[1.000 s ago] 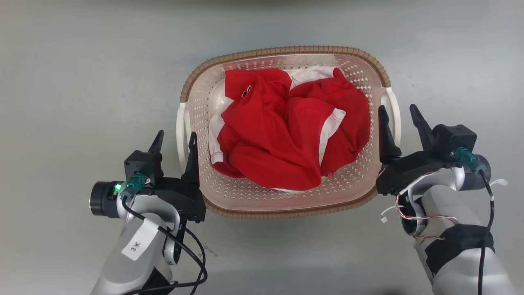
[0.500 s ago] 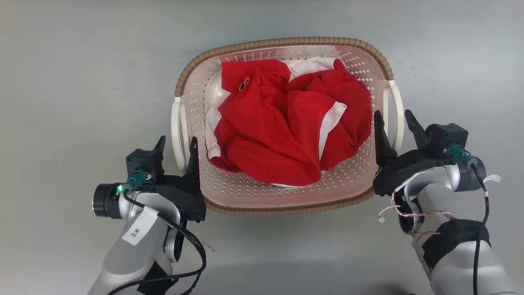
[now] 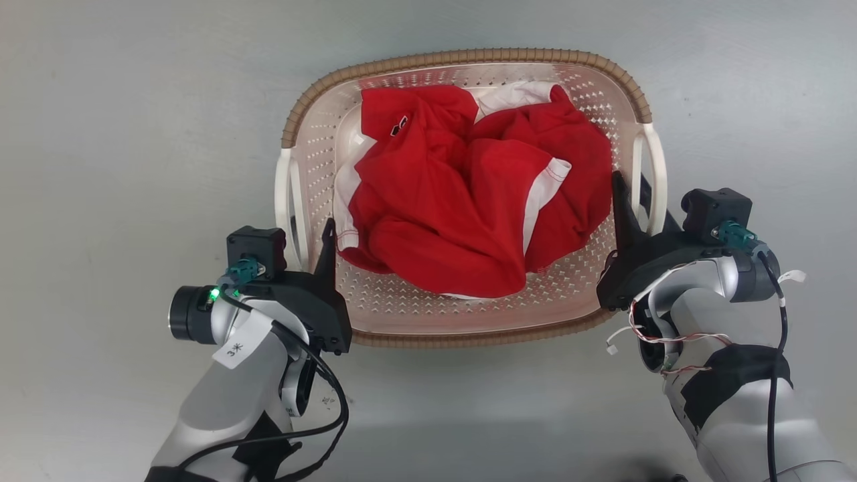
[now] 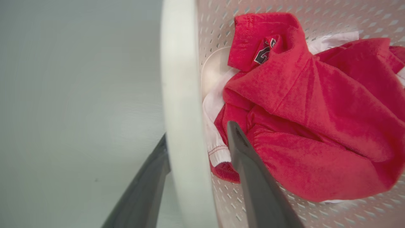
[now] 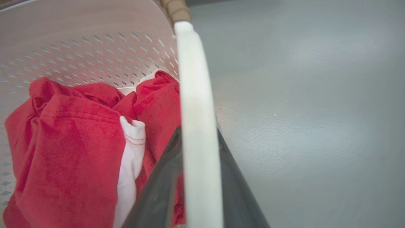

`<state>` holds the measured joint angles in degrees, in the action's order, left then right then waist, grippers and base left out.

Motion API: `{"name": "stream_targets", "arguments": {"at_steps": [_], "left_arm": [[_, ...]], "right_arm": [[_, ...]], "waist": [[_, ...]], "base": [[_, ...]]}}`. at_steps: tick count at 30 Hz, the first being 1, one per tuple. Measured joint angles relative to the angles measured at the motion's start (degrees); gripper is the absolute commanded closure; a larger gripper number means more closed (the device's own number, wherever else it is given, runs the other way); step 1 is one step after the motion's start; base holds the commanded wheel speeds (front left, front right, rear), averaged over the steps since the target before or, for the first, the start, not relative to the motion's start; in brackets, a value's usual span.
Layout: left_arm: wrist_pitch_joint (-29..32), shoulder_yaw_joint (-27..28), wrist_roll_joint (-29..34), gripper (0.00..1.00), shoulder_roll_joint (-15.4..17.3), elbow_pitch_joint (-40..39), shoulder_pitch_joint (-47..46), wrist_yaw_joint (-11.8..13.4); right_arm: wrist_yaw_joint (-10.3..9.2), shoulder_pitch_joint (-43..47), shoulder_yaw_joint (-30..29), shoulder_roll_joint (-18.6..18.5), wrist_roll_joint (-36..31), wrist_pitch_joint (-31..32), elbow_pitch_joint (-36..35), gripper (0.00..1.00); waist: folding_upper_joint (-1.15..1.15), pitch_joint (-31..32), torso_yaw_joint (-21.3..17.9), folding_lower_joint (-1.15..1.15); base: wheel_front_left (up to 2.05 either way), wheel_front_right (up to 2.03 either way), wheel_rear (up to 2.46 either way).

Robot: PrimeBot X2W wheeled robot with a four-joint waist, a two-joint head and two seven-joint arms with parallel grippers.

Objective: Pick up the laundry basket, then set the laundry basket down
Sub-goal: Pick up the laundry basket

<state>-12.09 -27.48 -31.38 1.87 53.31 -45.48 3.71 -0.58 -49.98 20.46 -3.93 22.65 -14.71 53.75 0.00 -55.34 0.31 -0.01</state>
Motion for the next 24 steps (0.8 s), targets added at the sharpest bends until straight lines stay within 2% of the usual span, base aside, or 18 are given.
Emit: {"name": "stream_targets", "arguments": {"at_steps": [1,2,12,24], "left_arm": [[0.27,-0.55,-0.52,0.87,0.01,0.03,-0.05,0.00],[0.42,-0.99,-0.90,1.00,-0.01,0.10,-0.07,0.16],[0.37,-3.70,-4.98,1.00,0.35,1.32,-0.16,0.88],[-0.20,-6.06,-7.99,1.00,0.40,3.97,-0.26,1.16]], "right_arm": [[-0.03,-0.02,0.42,-0.04,0.27,0.00,0.14,0.92],[-0.26,-0.02,0.83,-0.07,0.63,-0.01,0.29,1.00],[-1.75,0.02,4.54,-0.13,4.92,0.00,2.05,1.00],[-2.54,0.57,8.51,-0.20,9.83,0.01,3.46,1.00]], "waist": [[0.00,-0.03,0.02,0.00],[0.00,-0.03,0.02,0.00],[0.00,1.77,0.07,0.00],[0.00,7.25,0.29,0.00]], "base": [[0.00,0.00,0.00],[0.00,0.00,0.00],[0.00,0.00,0.00],[0.00,0.00,0.00]]}}
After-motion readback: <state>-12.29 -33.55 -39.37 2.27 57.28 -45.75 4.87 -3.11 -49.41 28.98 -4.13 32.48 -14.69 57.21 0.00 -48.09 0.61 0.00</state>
